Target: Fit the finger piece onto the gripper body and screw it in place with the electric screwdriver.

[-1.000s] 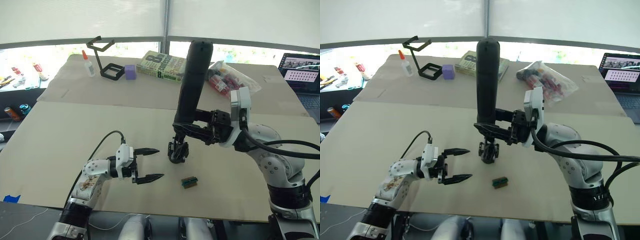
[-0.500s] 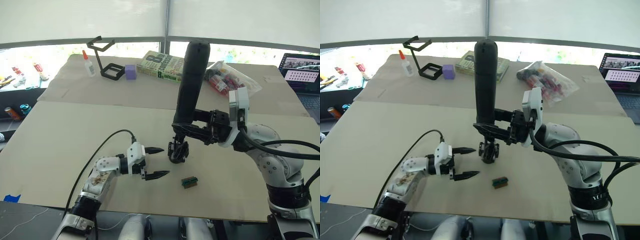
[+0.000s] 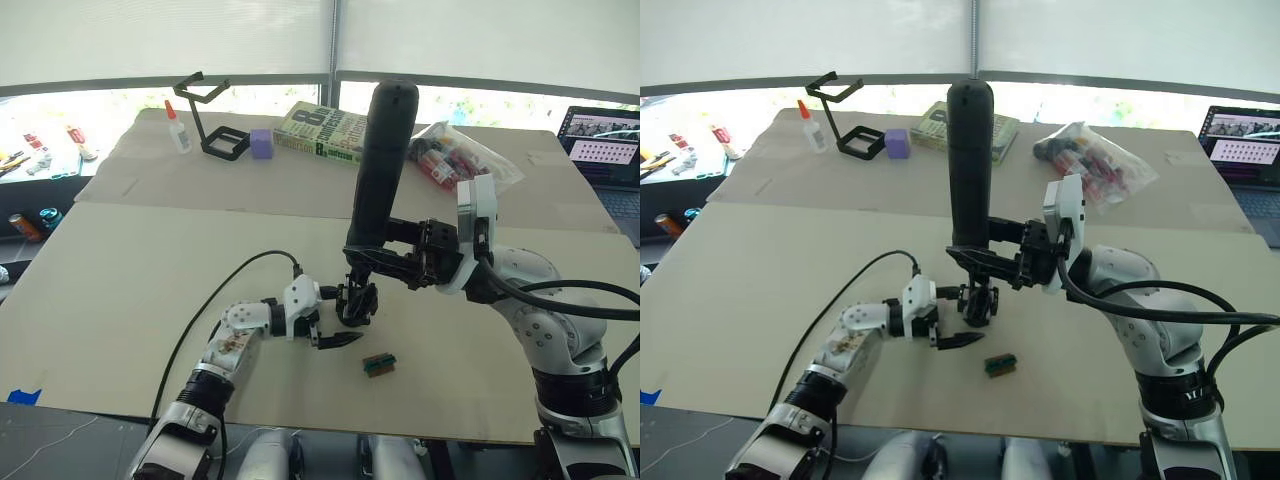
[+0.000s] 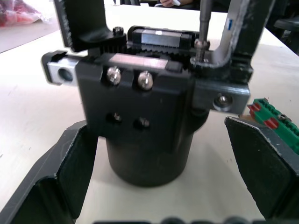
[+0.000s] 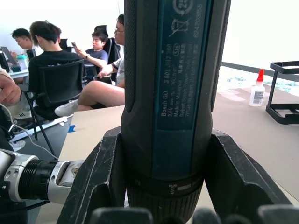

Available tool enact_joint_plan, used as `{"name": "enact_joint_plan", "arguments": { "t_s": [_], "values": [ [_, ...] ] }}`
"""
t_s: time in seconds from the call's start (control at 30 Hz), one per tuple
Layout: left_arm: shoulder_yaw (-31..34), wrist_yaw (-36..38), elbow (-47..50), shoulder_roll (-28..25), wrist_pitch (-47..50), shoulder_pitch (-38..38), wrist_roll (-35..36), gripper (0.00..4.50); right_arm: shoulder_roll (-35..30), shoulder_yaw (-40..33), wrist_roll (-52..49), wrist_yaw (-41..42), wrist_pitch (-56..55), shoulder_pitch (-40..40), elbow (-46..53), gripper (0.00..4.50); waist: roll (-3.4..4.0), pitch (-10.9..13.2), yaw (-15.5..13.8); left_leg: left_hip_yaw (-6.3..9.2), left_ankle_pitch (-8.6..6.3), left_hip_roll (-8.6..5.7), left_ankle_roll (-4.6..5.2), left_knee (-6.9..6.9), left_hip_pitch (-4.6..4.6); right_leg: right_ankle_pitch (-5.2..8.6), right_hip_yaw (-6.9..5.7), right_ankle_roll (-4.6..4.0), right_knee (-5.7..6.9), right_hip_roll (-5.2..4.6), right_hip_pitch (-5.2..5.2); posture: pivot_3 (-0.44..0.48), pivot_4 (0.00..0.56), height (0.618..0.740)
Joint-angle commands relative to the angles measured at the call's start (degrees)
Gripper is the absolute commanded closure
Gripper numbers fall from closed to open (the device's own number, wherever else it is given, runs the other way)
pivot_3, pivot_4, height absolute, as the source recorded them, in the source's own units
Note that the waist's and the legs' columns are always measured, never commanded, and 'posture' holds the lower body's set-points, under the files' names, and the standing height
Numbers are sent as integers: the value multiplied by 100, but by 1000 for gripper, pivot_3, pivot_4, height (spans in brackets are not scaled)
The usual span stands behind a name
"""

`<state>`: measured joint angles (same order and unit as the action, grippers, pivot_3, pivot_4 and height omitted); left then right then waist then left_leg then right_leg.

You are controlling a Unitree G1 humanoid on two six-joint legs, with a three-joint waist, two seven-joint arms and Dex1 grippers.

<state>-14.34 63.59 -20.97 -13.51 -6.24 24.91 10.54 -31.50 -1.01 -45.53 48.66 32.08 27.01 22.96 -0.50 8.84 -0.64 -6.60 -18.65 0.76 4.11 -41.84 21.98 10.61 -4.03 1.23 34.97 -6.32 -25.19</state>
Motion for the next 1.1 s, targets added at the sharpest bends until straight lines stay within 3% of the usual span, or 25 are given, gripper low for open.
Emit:
{"name": "enact_joint_plan", "arguments": {
  "t_s": [0.03, 0.3, 0.47, 1.1],
  "values": [
    [-18, 31, -18, 28, -140, 153, -22, 0, 22, -139, -26, -1, -151, 112, 280, 2571, 0, 0, 1, 0, 0, 0, 0, 0, 0, 0, 0, 0, 0, 0, 0, 0, 150, 740],
    [-26, 129, -105, 12, -88, 238, -24, 0, 31, -135, 3, -15, -155, 68, 319, 2571, 0, 0, 0, 0, 0, 0, 1, -1, 0, -1, 0, 2, 0, -1, 0, 0, 150, 740],
    [-42, 122, -140, -6, -95, 220, -60, 2212, 35, -131, 21, -4, -166, 51, 312, 2571, 0, 0, 1, 1, 0, 0, 1, 0, -1, -1, 0, 2, 0, -1, 1, 0, 150, 740],
    [-72, 21, -111, 18, -104, 124, -146, 2216, 32, 144, 346, 34, -165, -193, 360, 2571, 0, -1, -2, 1, -1, 0, 3, -2, -3, -2, 0, 3, 0, -1, 4, 0, 150, 740]
  ]
}}
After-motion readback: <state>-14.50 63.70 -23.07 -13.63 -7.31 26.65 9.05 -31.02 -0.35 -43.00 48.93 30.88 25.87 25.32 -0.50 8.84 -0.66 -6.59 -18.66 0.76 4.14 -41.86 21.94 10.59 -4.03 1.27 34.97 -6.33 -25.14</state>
